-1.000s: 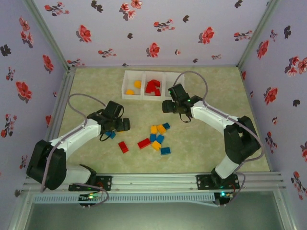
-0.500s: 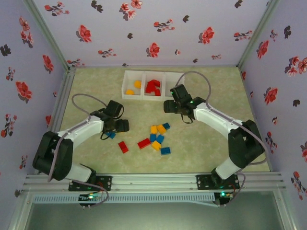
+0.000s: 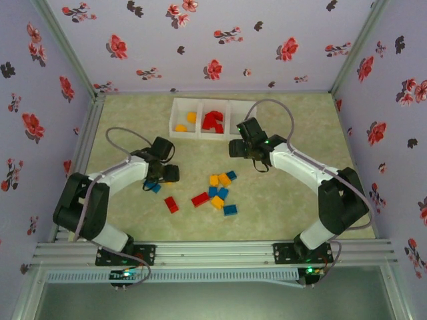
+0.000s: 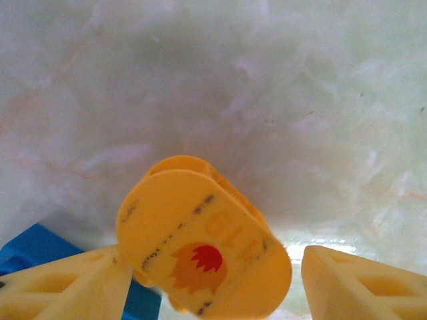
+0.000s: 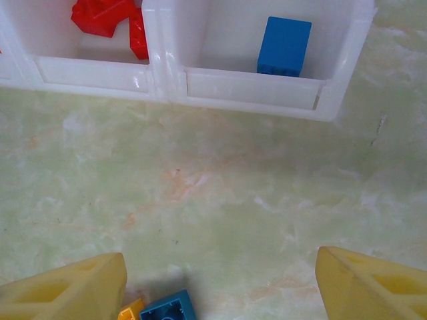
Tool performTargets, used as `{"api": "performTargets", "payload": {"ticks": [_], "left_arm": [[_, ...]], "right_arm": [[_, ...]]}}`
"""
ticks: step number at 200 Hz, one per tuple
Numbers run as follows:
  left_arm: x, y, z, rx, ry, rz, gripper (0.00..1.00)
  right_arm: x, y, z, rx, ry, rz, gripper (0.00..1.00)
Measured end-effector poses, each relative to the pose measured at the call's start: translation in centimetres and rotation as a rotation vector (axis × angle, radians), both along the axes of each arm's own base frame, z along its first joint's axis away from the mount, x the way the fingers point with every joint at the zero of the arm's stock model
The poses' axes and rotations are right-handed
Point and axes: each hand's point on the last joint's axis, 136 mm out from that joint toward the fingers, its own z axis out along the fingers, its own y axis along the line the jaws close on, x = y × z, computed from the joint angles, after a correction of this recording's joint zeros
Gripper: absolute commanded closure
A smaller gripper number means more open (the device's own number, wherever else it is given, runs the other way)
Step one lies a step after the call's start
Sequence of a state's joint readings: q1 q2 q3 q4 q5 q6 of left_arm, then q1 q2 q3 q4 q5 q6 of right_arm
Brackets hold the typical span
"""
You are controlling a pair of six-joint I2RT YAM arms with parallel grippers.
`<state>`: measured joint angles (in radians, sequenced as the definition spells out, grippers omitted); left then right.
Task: Sort the legos into containers by color
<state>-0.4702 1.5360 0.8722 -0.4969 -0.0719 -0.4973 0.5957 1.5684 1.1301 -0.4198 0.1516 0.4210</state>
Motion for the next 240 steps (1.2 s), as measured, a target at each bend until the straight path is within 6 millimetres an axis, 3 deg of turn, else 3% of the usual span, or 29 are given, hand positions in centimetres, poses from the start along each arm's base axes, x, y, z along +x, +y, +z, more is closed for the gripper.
{"api": "performTargets", "payload": {"ticks": [91, 113, 132, 150, 240], "left_arm": [[2.6, -1.9, -0.8, -0.015, 0.011, -0.045, 0.47], [2.6, -1.9, -0.8, -0.014, 0.013, -0.045, 0.47], [2.5, -1.9, -0.8, -0.012, 0.018, -0.044, 0.36], [2.4, -1.8, -0.9, -0.008, 0.023, -0.045, 0.33], [1.7, -1.6, -0.7, 0.004, 0.038, -0.051, 0.44]], "right_arm": [[0.0, -0.2, -0.1, -0.007, -0.001, -0.004, 0.24], [-0.2, -0.3, -0.1, -0.010, -0.001, -0.007, 0.24], [-0.3, -0.5, -0.1, -0.012, -0.002, -0.008, 0.24], [-0.4, -0.5, -0.1, -0.013, -0.002, -0.008, 0.24], [-1.0, -0.9, -0.6, -0.018, 0.010, -0.011, 0.24]]}}
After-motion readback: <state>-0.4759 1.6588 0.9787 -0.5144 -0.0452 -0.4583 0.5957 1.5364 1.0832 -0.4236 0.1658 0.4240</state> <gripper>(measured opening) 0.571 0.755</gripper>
